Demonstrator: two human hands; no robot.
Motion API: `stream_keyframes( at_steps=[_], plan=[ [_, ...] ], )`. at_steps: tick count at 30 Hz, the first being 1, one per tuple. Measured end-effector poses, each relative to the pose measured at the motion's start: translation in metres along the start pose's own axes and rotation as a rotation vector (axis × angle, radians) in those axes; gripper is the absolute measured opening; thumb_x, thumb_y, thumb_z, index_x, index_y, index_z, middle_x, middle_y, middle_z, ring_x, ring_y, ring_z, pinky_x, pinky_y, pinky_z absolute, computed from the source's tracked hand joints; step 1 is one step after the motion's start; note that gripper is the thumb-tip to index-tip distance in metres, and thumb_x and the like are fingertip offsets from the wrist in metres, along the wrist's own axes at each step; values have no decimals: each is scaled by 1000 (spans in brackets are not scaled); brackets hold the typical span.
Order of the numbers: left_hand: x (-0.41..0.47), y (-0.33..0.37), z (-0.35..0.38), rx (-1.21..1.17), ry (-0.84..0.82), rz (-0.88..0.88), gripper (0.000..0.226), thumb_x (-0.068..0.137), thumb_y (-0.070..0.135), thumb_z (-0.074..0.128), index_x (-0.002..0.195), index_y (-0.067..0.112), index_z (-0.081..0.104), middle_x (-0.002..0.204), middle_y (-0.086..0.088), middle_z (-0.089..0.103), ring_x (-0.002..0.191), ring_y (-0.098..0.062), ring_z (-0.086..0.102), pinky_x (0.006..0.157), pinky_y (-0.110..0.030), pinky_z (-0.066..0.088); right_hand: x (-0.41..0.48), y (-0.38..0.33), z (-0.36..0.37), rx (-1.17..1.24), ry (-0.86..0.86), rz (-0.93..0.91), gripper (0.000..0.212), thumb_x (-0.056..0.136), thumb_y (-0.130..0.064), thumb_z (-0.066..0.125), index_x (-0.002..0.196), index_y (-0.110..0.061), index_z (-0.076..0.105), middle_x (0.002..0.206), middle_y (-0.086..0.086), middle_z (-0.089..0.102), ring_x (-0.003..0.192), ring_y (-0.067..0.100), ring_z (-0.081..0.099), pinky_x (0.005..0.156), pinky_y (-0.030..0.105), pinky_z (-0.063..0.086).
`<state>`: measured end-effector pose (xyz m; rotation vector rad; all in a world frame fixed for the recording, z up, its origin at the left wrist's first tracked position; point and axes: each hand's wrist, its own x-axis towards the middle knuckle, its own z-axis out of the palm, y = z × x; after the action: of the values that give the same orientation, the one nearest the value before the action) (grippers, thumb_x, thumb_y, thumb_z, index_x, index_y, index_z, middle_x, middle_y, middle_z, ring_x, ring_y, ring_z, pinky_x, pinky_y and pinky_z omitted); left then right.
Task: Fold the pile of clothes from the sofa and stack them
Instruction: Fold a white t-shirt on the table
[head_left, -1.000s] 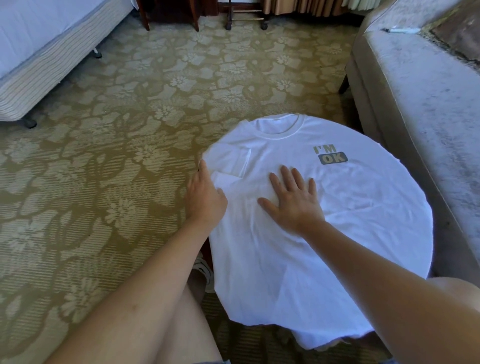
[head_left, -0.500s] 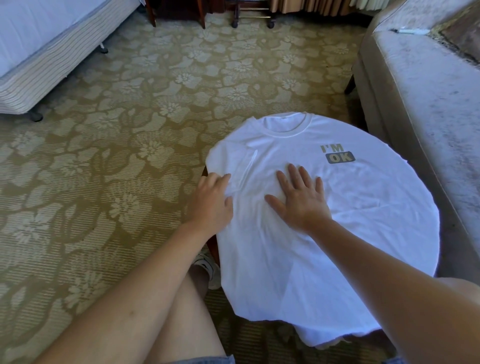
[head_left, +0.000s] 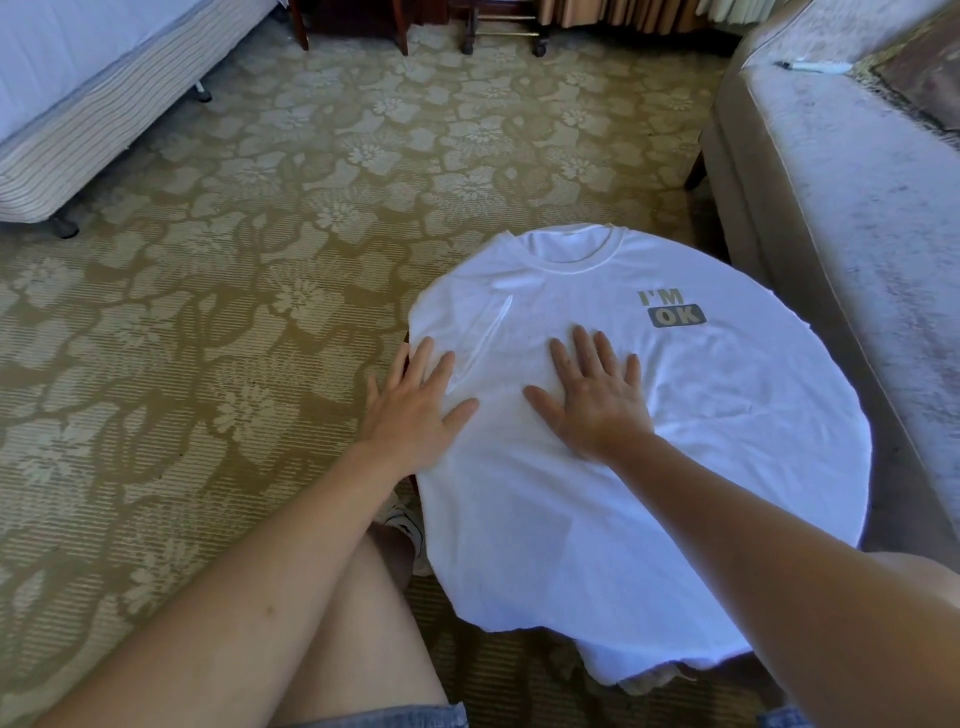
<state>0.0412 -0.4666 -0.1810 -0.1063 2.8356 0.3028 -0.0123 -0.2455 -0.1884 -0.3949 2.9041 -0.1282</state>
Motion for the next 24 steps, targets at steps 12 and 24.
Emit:
stream_keyframes(
  at_steps=[12,24],
  plan=[
    [-22,-6,-17,165,-127,15,78,95,66,17,154,22,-9,159,-2,-25,145,-16,-26,118,-53,-9,-36,-31,13,50,-39,54,83,89,-74,15,155,-26,-5,160,5,-20,148,26,-18,117,55,-8],
    [-28,40,-2,69,-72,-122,84,91,73,15,153,25,-14,159,-2,-27,146,-25,-25,117,-55,-7,-69,62,-14,47,38,226,76,92,-70,23,154,-29,8,163,4,-9,149,26,-10,118,55,-2]
  ],
)
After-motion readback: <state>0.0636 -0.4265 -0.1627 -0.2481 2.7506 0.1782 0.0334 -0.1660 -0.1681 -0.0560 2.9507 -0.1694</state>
